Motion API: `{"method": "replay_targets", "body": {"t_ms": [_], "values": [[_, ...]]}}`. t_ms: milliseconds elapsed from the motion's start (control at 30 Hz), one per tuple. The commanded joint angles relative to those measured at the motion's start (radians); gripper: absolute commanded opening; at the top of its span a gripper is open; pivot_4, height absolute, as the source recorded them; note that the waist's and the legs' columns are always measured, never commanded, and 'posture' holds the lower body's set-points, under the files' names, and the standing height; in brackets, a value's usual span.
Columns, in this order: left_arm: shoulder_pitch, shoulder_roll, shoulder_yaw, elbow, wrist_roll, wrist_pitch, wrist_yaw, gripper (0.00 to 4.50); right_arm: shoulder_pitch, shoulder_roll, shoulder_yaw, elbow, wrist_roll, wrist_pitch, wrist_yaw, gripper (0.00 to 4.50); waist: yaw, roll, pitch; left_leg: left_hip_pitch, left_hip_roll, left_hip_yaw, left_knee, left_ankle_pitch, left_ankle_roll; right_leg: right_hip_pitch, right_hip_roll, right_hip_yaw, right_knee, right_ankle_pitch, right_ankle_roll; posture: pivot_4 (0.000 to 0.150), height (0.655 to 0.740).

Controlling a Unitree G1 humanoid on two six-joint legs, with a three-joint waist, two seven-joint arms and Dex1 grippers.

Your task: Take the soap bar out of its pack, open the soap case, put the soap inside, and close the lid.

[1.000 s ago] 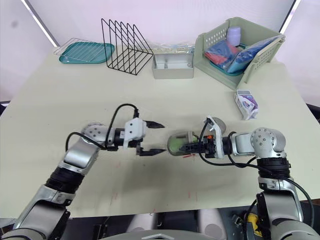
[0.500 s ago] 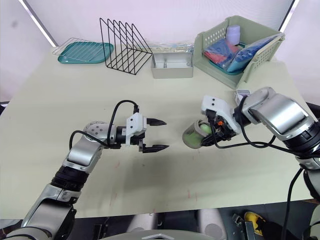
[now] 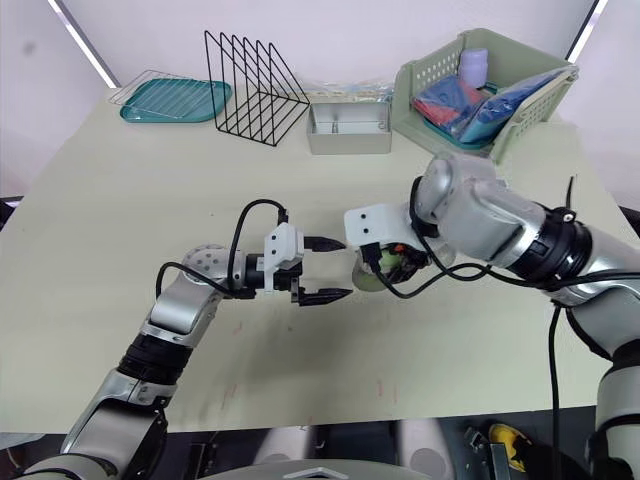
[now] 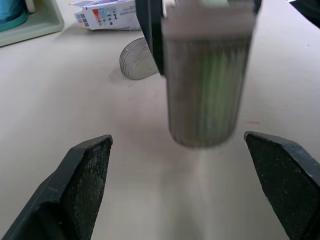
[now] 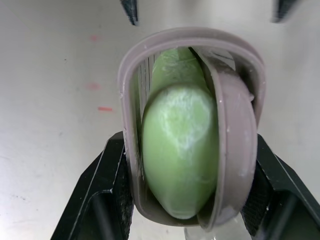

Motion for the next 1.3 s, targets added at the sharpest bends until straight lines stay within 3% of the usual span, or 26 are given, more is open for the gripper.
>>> {"method": "replay_targets", "body": {"t_ms": [33,733,1300], "values": [[-0.002,-0.026,0.007,-0.086,-0.039,0.040,0.038,4.50,0.000,0.023,0.012,0.022,-0.041,0.003,0.015,2.04,0.000,0.000,0.000,0.000,0.000,0.000,0.000,0.000,0.000,0.000,0.000,0.000,0.000,0.000,0.000,0.150,0.7400],[-0.008,-0.127,-0.071,-0.122,0.008,0.127,0.193,4.50,0.010,0.046,-0.028,0.090,-0.104,-0.025,0.064,2.04,-0.001,0.000,0.000,0.001,-0.002,-0.001,0.001,0.000,0.000,0.001,-0.001,0.000,0.002,0.000,0.000,0.150,0.7400],[-0.039,-0.100,-0.057,-0.097,-0.025,0.104,0.122,4.50,0.031,0.065,-0.052,0.088,-0.133,-0.061,0.071,2.04,-0.004,0.000,0.000,0.002,-0.003,-0.002,0.001,0.000,0.000,0.001,-0.002,0.000,0.003,0.000,0.000,0.150,0.7400]]}}
